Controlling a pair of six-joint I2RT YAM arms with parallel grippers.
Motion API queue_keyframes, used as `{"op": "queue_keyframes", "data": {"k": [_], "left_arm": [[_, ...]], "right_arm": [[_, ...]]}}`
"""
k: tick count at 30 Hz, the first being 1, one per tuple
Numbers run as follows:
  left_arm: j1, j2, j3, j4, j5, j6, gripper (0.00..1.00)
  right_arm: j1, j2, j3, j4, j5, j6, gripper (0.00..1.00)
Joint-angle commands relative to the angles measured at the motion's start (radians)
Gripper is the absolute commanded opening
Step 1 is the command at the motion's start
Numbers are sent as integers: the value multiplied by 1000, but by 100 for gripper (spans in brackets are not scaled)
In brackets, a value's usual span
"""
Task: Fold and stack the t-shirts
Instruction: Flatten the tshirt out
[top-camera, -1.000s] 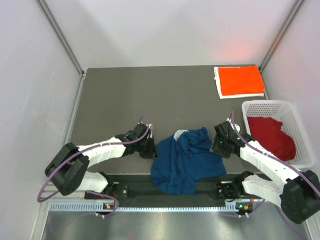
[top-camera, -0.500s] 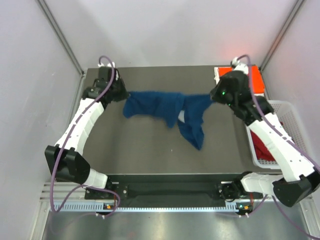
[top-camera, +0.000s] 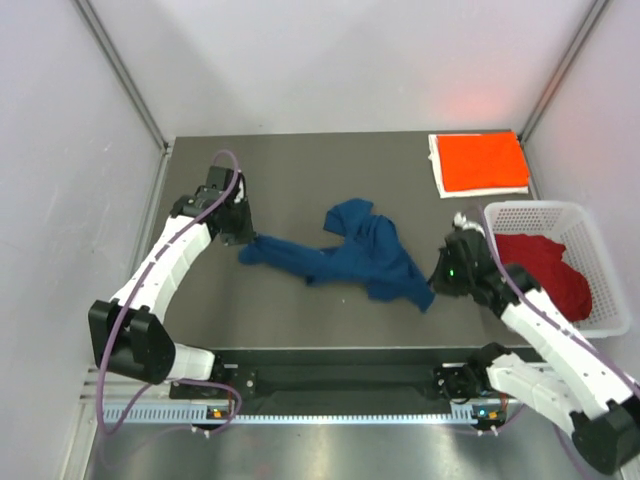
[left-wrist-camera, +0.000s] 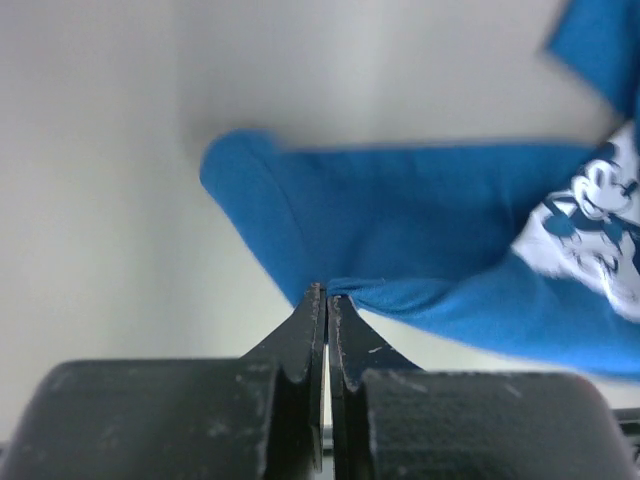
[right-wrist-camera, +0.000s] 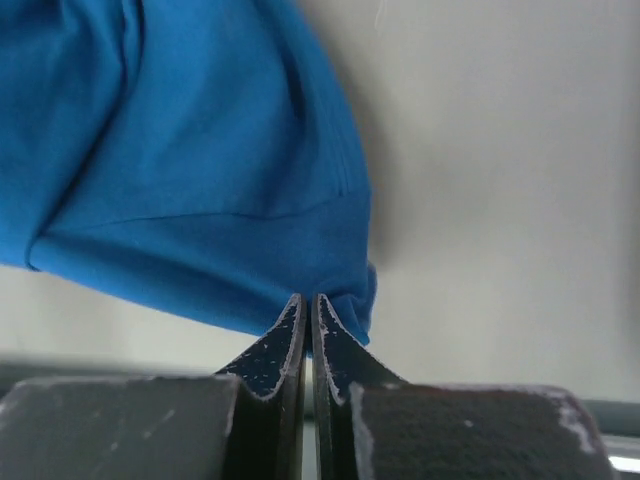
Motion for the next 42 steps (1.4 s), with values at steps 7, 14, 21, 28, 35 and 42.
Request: {"op": "queue_keyframes", "data": {"k": [7,14,21,28,35,42], "left_arm": [[34,-61,-77,9,-20,5,0],[34,-54,-197,84,154,-33,0],[34,-63,-244,110,177,-35,0],[34,-63,-287,160,215,-47,0],[34,-49,-286,169,200,-39,0],[39,21,20,143,-56,-81,0]], "right_arm": [[7,-152,-136,-4,-103,60,49],[-1,358,208,333,-28,-87,51],[-13,892,651,334,-126,-127,51],[-39,1143,736,341,-143,152,49],[-45,1145,691,435,-67,212,24],[-151,978,927,395,-36,64,0]]}}
